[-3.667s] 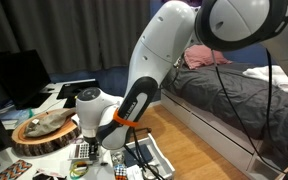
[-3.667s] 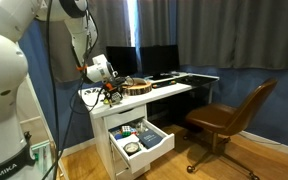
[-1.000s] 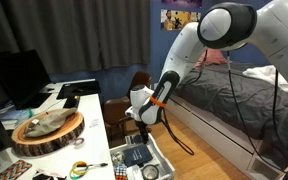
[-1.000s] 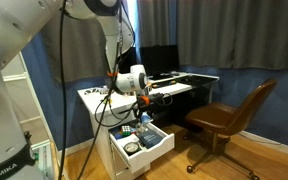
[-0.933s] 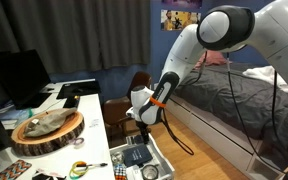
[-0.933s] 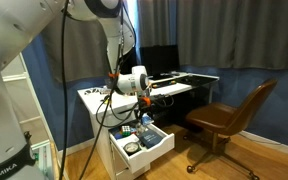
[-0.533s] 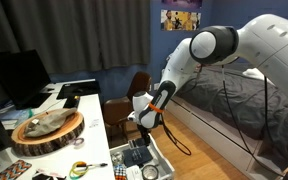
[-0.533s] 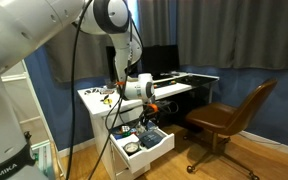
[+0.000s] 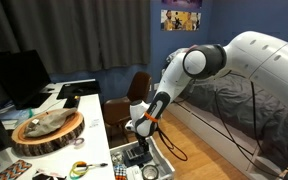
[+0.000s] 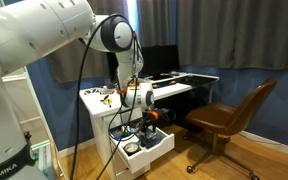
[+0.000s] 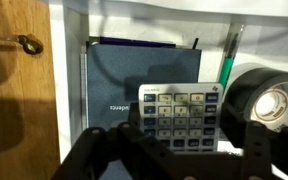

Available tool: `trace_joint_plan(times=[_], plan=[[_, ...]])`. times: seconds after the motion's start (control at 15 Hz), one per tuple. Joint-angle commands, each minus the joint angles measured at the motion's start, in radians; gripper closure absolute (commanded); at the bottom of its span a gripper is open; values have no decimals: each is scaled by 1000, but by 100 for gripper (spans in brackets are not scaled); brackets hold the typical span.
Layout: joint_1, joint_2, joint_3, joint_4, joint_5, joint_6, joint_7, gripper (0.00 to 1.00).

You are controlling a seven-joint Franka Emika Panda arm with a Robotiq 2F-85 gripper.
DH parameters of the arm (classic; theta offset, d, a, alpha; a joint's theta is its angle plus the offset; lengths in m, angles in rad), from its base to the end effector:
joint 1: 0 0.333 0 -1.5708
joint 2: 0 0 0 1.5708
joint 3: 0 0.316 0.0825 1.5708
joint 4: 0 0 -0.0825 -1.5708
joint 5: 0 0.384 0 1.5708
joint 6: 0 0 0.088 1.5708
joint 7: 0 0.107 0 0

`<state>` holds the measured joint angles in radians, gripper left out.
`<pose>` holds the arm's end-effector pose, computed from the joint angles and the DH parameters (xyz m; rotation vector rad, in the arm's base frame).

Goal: Put the calculator inside the drawer

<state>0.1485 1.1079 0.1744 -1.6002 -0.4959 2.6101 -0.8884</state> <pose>0.6016 0.2066 -0.0199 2.1931 2.1679 -0.1191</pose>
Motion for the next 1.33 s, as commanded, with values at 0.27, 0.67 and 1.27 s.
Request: trace_joint_plan(times=[0.27, 0.67, 1.27], plan=[[58, 123, -49, 155, 35, -12, 42, 47], [72, 178, -62, 221, 32, -23, 47, 17], [2, -15, 10, -4, 51, 119, 27, 0]])
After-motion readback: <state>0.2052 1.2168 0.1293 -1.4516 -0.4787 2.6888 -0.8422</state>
